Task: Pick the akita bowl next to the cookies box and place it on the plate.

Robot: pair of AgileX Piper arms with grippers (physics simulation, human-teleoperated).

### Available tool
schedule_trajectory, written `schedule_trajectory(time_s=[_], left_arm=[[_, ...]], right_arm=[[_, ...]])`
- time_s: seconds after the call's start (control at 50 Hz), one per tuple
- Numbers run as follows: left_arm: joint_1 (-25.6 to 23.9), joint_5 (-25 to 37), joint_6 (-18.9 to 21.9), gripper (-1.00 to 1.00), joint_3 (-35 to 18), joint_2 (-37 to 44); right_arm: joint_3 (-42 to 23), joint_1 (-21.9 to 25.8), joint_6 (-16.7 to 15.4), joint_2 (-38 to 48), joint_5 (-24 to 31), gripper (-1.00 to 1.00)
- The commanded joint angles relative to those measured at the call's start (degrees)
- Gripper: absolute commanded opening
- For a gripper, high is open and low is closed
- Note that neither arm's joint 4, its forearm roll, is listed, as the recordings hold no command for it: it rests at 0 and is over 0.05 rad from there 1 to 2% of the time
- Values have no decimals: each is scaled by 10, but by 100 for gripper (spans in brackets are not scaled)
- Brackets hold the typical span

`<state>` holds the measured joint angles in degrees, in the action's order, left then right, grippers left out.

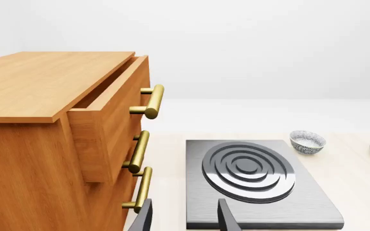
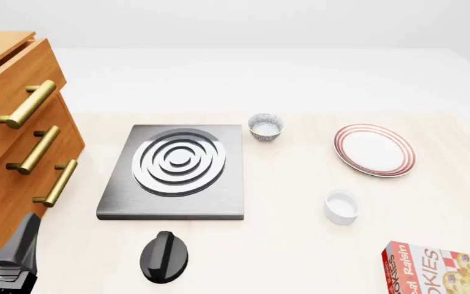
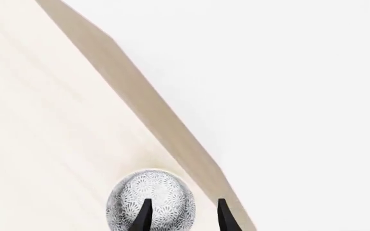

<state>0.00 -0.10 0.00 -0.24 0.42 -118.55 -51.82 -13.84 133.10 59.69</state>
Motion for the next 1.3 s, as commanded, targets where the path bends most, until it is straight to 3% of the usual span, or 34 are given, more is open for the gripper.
schedule_trajectory(time_s=[0.02,1.1,1.24,1.26,1.3], left_arm=[[0,0,0,100,0,0],[0,0,0,100,0,0],[0,0,0,100,0,0],[0,0,0,100,0,0],[0,0,0,100,0,0]], right_arm=[[5,6,0,13,-2,100],[71,13,-3,42,-32,100],[86,10,-16,36,-47,100],[84,9,-16,34,-48,-100],[83,5,-20,30,-49,-100]])
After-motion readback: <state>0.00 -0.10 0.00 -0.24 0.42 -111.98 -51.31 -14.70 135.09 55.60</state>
